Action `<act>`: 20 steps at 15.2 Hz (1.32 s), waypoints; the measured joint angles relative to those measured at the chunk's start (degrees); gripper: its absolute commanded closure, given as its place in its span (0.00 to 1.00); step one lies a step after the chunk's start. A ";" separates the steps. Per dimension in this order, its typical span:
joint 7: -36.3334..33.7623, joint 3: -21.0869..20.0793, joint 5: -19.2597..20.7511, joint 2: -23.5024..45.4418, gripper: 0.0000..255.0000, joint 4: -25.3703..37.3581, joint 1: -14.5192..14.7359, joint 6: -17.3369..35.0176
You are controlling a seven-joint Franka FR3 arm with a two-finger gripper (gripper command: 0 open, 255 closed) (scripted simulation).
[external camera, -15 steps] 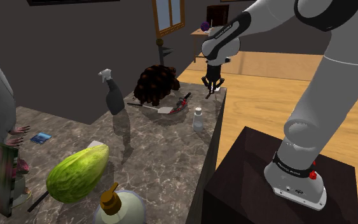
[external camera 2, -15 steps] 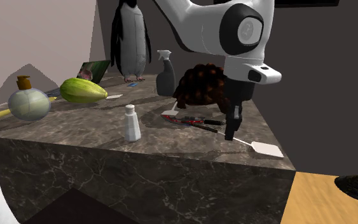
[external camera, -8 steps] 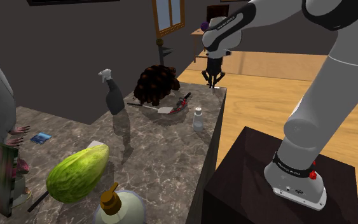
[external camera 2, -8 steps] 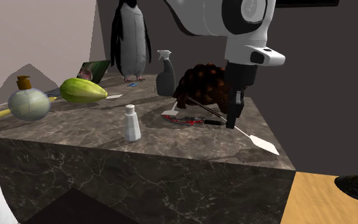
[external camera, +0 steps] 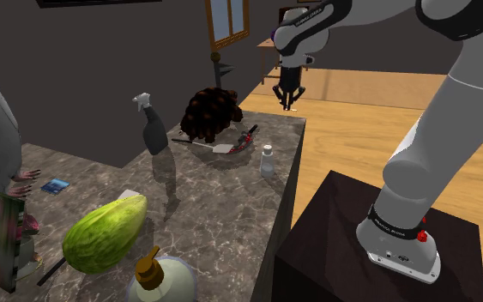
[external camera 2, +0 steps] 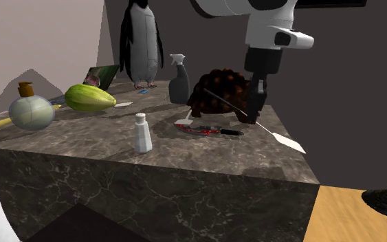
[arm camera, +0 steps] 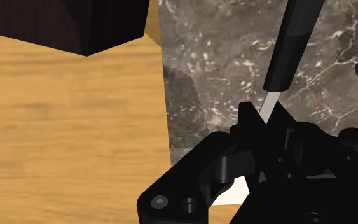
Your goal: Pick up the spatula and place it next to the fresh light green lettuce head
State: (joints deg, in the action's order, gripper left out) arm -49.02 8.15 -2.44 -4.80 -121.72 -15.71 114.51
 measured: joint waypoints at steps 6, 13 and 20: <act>-0.46 -0.11 0.22 -1.11 1.00 3.64 0.06 -4.73; -0.82 -0.19 0.40 -2.03 1.00 7.94 0.09 -9.93; -4.95 -2.57 0.27 -5.42 1.00 6.80 1.83 -12.01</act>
State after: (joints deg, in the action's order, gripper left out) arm -53.97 5.58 -2.17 -10.22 -114.92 -13.88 102.50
